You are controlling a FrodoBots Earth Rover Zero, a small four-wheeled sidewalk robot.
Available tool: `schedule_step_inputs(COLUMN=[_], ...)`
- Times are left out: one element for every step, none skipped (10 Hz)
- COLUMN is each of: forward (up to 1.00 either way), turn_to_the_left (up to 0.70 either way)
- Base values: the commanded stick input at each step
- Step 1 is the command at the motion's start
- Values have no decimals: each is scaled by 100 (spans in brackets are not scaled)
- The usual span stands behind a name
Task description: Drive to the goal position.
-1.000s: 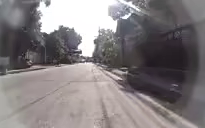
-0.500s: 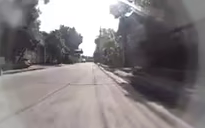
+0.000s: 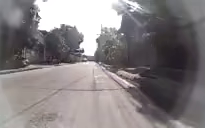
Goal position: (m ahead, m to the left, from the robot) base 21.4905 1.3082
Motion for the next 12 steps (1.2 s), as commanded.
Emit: schedule_step_inputs(forward=[100,100,100,100,100,100,100,100,100,100,100,100], turn_to_the_left=[0,0,0,0,0,0,0,0,0,0,0,0])
